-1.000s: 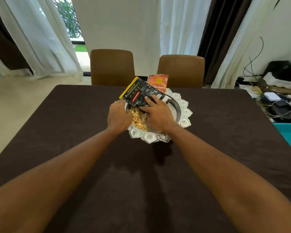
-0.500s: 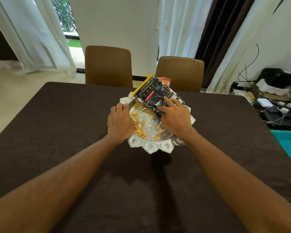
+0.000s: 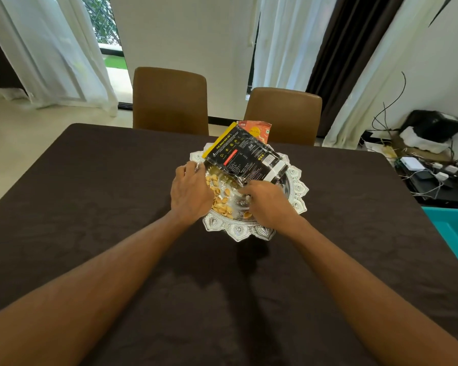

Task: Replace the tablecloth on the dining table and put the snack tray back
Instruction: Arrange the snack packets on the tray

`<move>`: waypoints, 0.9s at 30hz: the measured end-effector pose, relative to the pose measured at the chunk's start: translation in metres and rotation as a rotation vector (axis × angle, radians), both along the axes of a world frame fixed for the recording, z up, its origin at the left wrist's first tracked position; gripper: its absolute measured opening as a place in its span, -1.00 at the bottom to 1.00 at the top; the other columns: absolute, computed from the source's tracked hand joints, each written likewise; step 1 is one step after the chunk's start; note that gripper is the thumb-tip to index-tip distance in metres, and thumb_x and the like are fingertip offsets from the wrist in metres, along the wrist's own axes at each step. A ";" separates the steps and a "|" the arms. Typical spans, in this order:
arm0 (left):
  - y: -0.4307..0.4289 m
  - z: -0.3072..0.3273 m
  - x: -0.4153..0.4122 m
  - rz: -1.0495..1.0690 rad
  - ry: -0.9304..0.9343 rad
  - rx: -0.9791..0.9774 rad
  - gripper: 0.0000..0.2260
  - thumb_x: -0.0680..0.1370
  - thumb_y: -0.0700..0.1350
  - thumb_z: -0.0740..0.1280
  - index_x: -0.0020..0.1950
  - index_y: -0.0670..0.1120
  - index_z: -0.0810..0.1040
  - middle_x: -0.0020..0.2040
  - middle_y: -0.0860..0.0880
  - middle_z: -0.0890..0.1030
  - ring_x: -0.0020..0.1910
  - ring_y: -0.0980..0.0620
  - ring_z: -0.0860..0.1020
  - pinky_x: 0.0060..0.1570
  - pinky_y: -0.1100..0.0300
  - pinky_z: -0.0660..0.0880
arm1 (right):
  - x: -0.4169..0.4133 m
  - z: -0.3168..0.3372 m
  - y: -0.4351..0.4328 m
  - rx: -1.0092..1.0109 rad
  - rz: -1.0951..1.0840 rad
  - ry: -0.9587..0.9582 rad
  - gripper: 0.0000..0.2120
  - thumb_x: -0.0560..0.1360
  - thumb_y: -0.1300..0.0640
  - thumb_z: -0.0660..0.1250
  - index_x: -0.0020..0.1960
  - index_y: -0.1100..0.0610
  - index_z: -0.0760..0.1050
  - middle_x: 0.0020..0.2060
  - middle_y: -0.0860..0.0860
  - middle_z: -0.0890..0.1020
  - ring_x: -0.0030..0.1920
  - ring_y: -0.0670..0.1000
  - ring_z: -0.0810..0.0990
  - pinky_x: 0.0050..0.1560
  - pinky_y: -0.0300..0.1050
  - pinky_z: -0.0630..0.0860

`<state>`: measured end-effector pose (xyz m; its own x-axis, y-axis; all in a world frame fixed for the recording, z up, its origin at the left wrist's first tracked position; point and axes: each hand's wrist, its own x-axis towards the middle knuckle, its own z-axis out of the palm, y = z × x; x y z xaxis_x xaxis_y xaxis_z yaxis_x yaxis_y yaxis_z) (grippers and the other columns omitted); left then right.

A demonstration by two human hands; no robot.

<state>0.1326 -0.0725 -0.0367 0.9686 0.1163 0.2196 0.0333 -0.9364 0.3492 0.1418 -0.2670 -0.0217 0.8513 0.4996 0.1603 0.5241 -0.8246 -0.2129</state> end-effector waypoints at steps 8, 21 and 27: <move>-0.002 0.003 0.000 0.013 0.030 -0.007 -0.61 0.54 -0.19 0.25 0.38 -0.15 0.41 0.36 -0.13 0.39 0.33 -0.15 0.32 0.23 0.02 0.43 | -0.015 0.001 0.015 0.215 -0.112 0.300 -0.71 0.55 0.35 0.27 0.14 0.13 0.68 -0.13 -0.06 0.58 -0.15 -0.08 0.56 -0.16 -0.20 0.48; 0.014 0.000 0.006 0.274 0.020 -0.678 -0.55 0.66 -0.19 0.09 0.57 -0.02 0.28 0.42 -0.07 0.36 0.37 -0.01 0.35 0.27 0.12 0.34 | 0.007 -0.004 0.052 0.466 -0.020 0.512 -0.61 0.68 0.25 0.12 0.47 0.11 0.43 0.33 0.05 0.56 0.17 -0.04 0.56 0.22 -0.05 0.50; 0.011 -0.003 0.007 0.303 0.014 -0.700 -0.56 0.69 -0.16 0.07 0.58 -0.01 0.25 0.41 -0.08 0.40 0.33 0.00 0.41 0.22 0.12 0.37 | 0.021 -0.006 0.065 0.517 -0.046 0.466 -0.60 0.70 0.15 0.11 0.52 0.16 0.36 0.47 0.05 0.43 0.44 -0.01 0.39 0.46 -0.01 0.30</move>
